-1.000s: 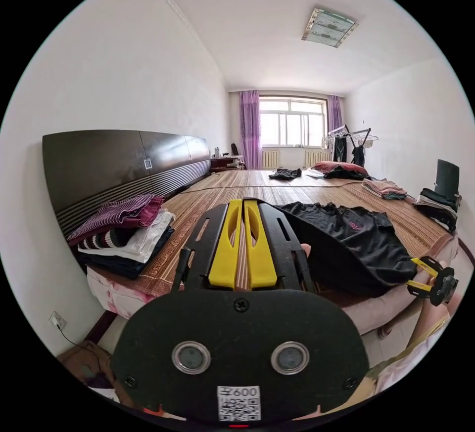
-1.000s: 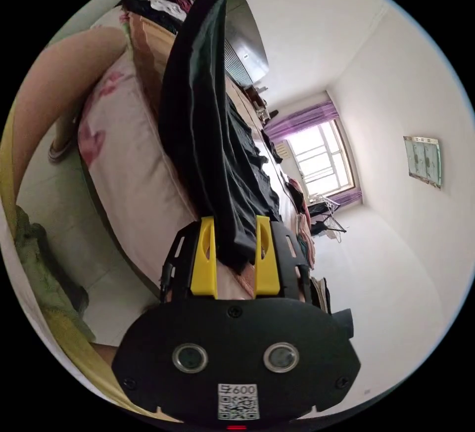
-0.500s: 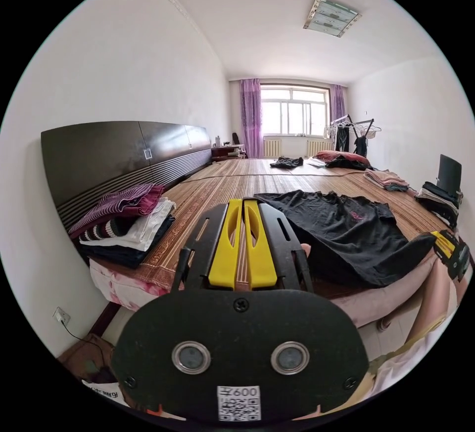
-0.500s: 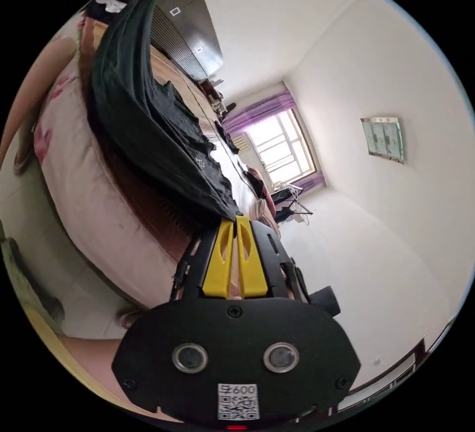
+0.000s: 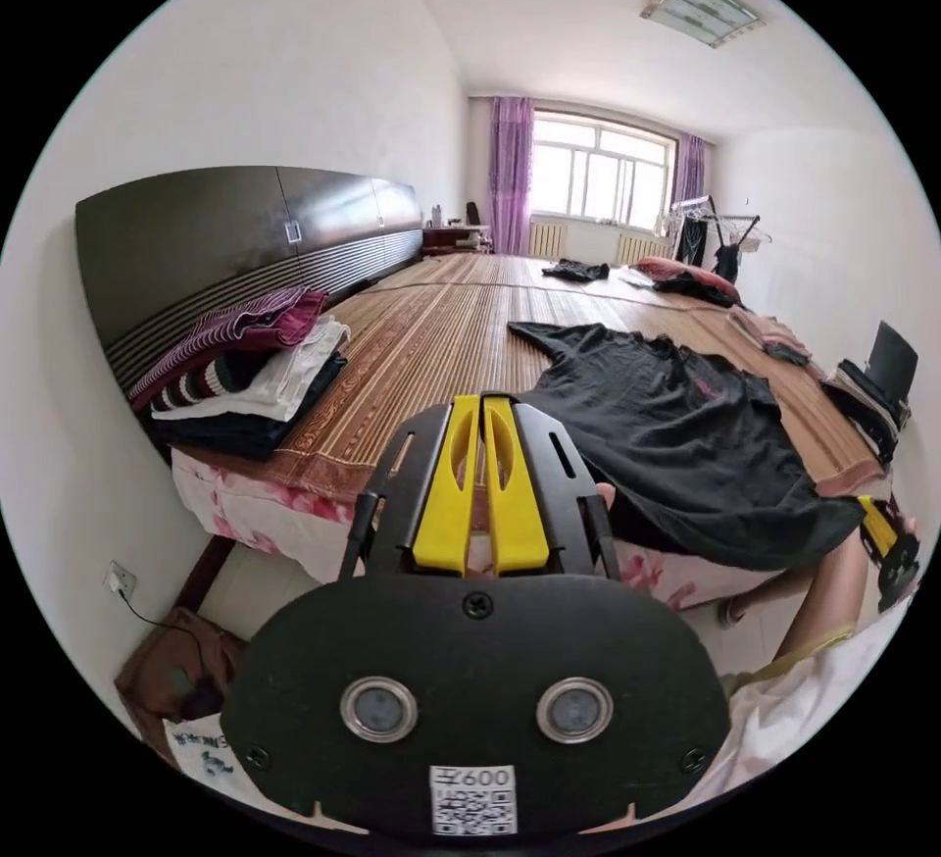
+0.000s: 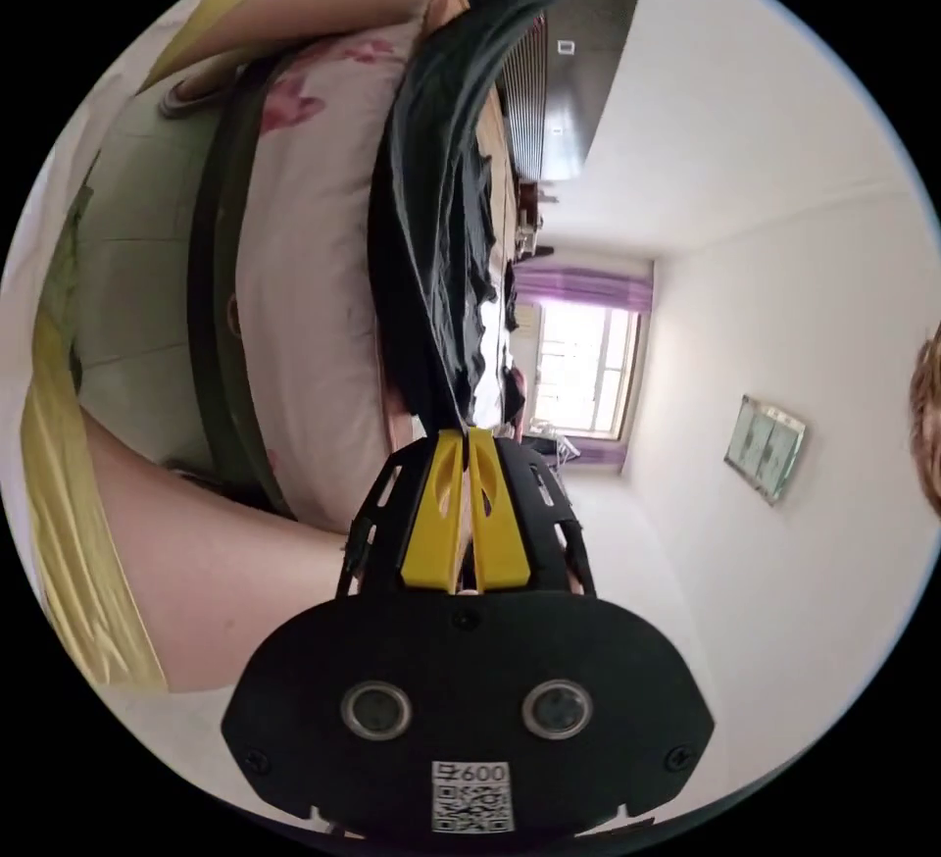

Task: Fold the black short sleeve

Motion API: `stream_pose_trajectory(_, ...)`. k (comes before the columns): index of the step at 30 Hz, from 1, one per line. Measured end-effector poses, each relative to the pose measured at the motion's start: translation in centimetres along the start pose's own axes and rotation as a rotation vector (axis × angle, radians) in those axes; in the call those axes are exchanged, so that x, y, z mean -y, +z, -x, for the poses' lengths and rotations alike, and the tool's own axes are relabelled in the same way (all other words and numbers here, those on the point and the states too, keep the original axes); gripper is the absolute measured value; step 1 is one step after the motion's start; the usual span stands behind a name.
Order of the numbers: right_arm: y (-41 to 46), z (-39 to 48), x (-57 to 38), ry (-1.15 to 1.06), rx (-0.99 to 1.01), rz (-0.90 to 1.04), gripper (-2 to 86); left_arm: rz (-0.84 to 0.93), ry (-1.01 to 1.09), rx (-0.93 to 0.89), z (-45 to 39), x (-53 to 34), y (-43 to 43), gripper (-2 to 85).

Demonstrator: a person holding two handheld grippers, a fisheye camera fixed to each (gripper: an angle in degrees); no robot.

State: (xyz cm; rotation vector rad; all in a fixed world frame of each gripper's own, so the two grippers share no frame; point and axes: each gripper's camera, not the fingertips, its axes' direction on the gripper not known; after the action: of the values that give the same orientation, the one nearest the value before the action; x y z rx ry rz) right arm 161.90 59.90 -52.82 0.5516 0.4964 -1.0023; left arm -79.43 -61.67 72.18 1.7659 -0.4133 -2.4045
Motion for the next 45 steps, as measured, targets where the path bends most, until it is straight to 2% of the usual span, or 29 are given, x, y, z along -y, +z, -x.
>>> stream_pose_trajectory(2, 0.2, -3.7, -2.5, 0.026, 0.195, 0.050, -0.8, 0.088, 0.132, -0.039, -1.9, 0.0, 1.0, 1.0)
stream_pose_trajectory(3, -0.6, -6.8, -4.7, -0.005, 0.492, 0.026, -0.8, 0.197, 0.276, -0.143, -3.7, 0.0, 1.8, 1.0)
stream_pose_trajectory(4, -2.2, -10.1, -7.1, -0.023, 0.780, -0.057, -0.8, 0.385, 0.429, -0.309, -5.9, -0.3, 2.8, 1.0)
stream_pose_trajectory(5, -2.9, -11.9, -8.3, -0.019, 0.890, -0.102, -0.8, 0.501, 0.498, -0.379, -7.1, -0.7, 3.3, 1.0)
stream_pose_trajectory(6, -3.8, -15.1, -9.9, 0.008, 1.025, -0.139, -0.8, 0.713, 0.638, -0.449, -9.5, -2.1, 3.8, 0.9)
stream_pose_trajectory(7, -3.7, -18.0, -10.6, 0.013, 1.128, -0.115, -0.8, 0.843, 0.790, -0.401, -11.7, -3.6, 3.7, 0.9)
stream_pose_trajectory(8, -3.6, -19.3, -10.7, 0.012, 1.198, -0.108, -0.8, 0.900, 0.863, -0.395, -12.7, -4.3, 3.6, 0.9)
stream_pose_trajectory(9, -3.0, -21.8, -10.1, 0.009, 1.347, -0.113, -0.8, 1.017, 0.963, -0.473, -14.5, -5.0, 3.5, 0.8)
stream_pose_trajectory(10, -2.0, -23.8, -8.6, -0.020, 1.393, -0.110, -0.8, 1.072, 1.028, -0.492, -16.2, -4.5, 4.0, 0.8)
stream_pose_trajectory(12, 0.1, -25.5, -5.3, -0.130, 1.354, -0.071, -0.8, 1.068, 1.122, -0.437, -18.4, -2.0, 5.9, 0.8)
stream_pose_trajectory(14, 3.4, -27.4, -1.4, -0.202, 1.192, -0.044, -0.8, 1.011, 1.161, -0.389, -20.5, 2.5, 9.2, 0.8)
stream_pose_trajectory(15, 6.2, -29.8, 1.1, -0.199, 1.061, -0.035, -0.8, 0.909, 1.156, -0.309, -21.8, 6.9, 11.7, 0.7)
stream_pose_trajectory(17, 10.5, -36.8, 4.9, -0.020, 0.741, -0.003, -0.8, 0.692, 1.121, -0.052, -23.6, 15.4, 14.1, 0.7)
stream_pose_trajectory(19, 10.1, -51.9, 7.3, 0.449, 0.101, -0.003, -0.8, 0.132, 0.961, 0.429, -25.7, 28.4, 8.5, 0.5)
stream_pose_trajectory(20, 8.4, -55.6, 7.2, 0.571, -0.020, -0.029, -0.8, -0.030, 0.908, 0.521, -26.1, 31.0, 5.6, 0.4)
stream_pose_trajectory(21, 4.1, -62.2, 6.5, 0.810, -0.201, -0.115, -0.8, -0.335, 0.740, 0.690, -26.4, 35.6, -1.2, 0.3)
stream_pose_trajectory(22, -0.2, -66.6, 5.8, 0.950, -0.311, -0.222, -0.8, -0.539, 0.573, 0.786, -26.2, 38.9, -7.5, 0.3)
stream_pose_trajectory(25, -6.9, -71.0, 6.1, 0.982, -0.501, -0.305, -0.8, -0.802, 0.388, 0.865, -24.8, 42.1, -17.1, 0.2)
stream_pose_trajectory(27, -9.4, -70.9, 6.0, 0.946, -0.513, -0.386, -0.8, -0.908, 0.338, 0.892, -23.7, 41.1, -19.9, 0.2)
stream_pose_trajectory(28, -10.4, -70.3, 5.6, 0.934, -0.450, -0.435, -0.8, -0.962, 0.346, 0.846, -22.7, 39.7, -20.6, 0.3)
stream_pose_trajectory(32, -9.9, -65.9, 4.4, 0.937, -0.239, -0.529, -0.8, -0.963, 0.500, 0.681, -19.1, 33.1, -17.6, 0.4)
stream_pose_trajectory(36, -7.8, -53.9, 6.2, 0.751, 0.001, -0.546, -0.8, -0.701, 0.731, 0.505, -17.1, 22.6, -8.1, 0.7)
stream_pose_trajectory(39, -5.7, -43.8, 8.2, 0.750, 0.188, -0.454, -0.8, -0.451, 0.907, 0.387, -16.6, 12.9, 0.5, 0.7)
stream_pose_trajectory(45, -2.8, -26.8, 10.7, 0.659, 0.563, -0.186, -0.8, -0.070, 0.846, 0.116, -14.6, -2.4, 10.6, 0.9)
